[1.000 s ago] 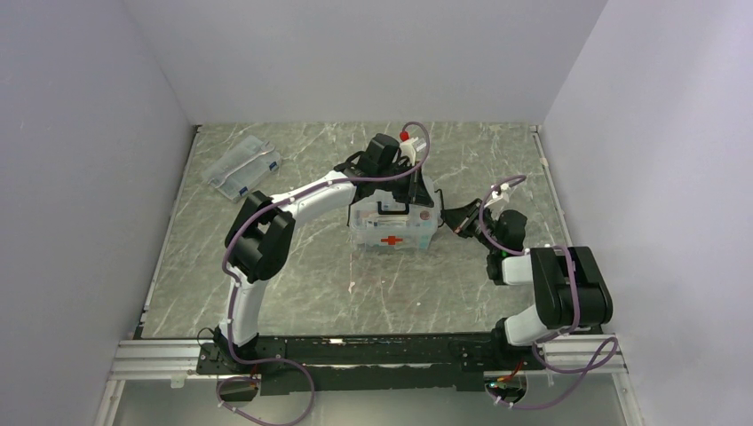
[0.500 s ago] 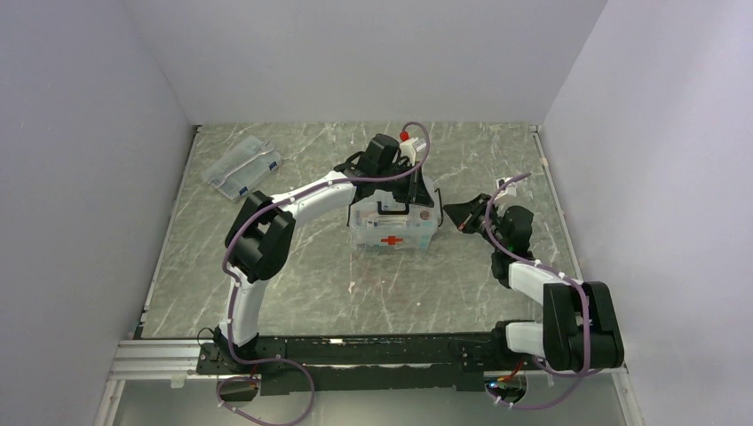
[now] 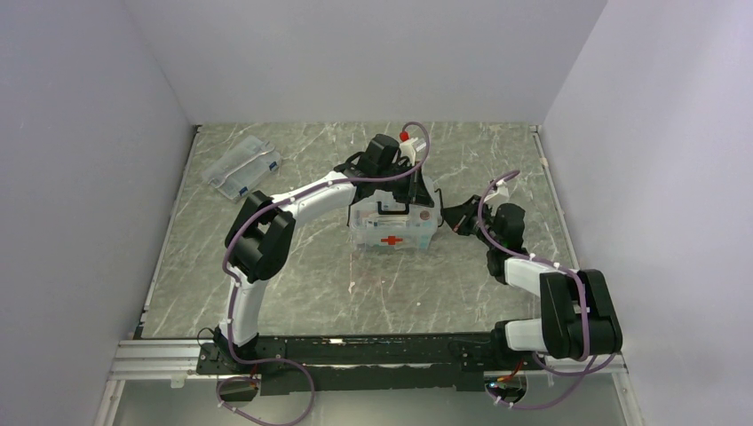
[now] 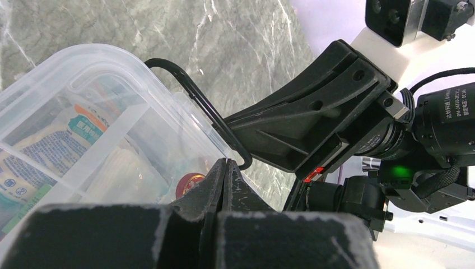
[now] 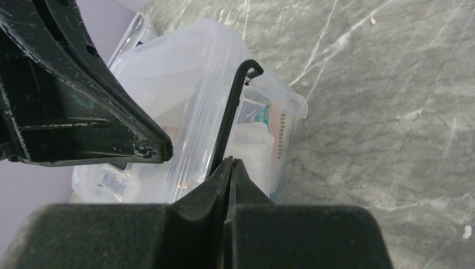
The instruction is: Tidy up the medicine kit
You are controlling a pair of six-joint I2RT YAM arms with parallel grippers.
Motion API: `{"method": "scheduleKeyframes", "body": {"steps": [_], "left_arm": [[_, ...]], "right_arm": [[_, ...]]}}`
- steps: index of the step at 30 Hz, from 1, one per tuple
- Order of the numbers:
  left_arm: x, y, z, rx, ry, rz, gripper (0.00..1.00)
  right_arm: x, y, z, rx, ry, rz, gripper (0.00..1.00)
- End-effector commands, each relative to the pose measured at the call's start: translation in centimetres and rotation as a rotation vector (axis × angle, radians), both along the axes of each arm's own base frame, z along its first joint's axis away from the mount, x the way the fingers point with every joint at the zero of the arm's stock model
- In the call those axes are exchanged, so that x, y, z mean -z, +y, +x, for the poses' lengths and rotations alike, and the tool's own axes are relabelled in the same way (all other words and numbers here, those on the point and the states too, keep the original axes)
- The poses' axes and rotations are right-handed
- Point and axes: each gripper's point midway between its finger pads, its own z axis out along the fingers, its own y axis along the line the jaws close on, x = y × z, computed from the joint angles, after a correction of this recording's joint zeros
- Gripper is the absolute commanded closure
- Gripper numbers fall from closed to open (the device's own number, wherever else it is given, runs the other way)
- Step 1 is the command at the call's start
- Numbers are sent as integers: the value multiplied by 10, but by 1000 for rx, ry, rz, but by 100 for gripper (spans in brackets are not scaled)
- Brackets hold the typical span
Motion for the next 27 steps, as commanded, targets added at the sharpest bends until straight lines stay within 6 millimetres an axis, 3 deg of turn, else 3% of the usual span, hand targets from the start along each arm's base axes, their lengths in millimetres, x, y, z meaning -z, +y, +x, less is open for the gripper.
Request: {"method": "scheduleKeyframes", "body": {"steps": [1,10,27], "left_arm": [[41,16,-8,-12,76,108,100],[42,16,-8,-10,81,103,100],[46,18,-10,-10,87,104,100]], "right_arm": [[-32,13,6,-50,-109,-12,100],[-48,12,8,-36,-145,-68,100],[-57,24,14,-33,-167,-190,100]]}}
